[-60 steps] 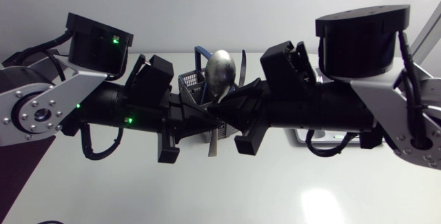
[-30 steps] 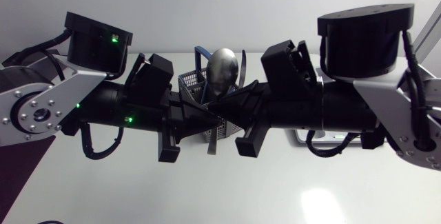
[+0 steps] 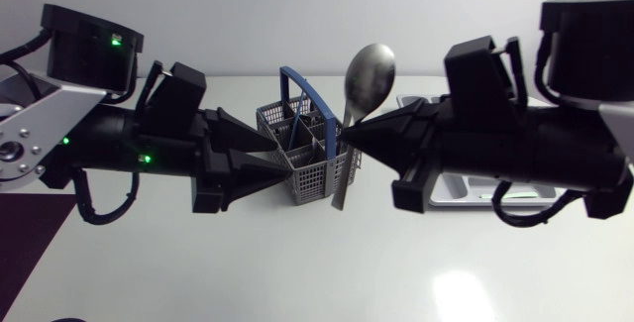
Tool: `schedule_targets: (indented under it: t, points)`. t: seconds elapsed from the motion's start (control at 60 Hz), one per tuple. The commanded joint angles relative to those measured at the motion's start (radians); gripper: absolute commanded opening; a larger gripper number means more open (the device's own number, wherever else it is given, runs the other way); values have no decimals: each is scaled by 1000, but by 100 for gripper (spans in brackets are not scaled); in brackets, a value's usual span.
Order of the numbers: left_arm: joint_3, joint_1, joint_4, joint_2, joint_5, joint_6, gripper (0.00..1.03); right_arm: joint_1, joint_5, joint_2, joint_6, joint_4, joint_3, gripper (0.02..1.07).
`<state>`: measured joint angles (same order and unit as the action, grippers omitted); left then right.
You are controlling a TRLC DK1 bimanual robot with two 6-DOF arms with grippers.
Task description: Unload the cutlery basket into the drawer organizer.
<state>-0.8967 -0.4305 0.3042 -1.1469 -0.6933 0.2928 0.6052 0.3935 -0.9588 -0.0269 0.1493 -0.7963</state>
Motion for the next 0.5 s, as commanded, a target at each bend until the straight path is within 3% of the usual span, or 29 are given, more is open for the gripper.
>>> schedule_targets:
  t: [0.0, 0.333, 0.483]
  points:
    - [15, 42, 16, 29, 21, 37, 92, -84, 7, 40, 1, 33, -1, 8]
    - [82, 68, 30, 67, 232, 140, 92, -522, 25, -69, -96, 98, -78, 8]
    - [93, 65, 30, 70, 310, 152, 92, -627, -48, -201, -127, 73, -142, 8]
